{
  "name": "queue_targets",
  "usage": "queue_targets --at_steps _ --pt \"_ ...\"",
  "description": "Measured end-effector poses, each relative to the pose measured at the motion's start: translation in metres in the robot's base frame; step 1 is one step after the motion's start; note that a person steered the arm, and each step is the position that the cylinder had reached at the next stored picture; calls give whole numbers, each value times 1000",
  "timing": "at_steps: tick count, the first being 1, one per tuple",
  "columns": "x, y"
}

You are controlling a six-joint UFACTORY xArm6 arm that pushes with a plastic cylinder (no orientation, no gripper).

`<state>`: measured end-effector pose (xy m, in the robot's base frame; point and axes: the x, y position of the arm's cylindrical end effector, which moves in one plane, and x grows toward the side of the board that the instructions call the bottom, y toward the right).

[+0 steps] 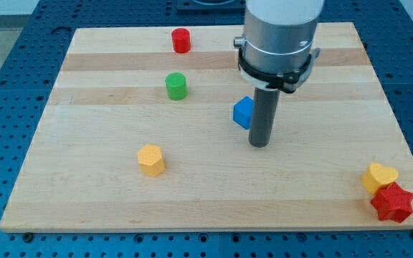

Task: Push the yellow hexagon towards the bottom left of the board

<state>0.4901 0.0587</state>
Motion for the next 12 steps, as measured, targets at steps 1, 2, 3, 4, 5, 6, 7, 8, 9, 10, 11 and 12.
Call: queue_targets --at_steps 1,2,3,4,5,6,7,8,9,10,11,12 --pt "3 -30" --pt "6 -45" --pt "14 -59" --pt "14 -76" --pt "14 -96" --pt "23 -107" --pt "27 -112" --pt "29 -130" --pt "29 -156" --pt "29 -163" --pt "44 -182" --pt "50 -188"
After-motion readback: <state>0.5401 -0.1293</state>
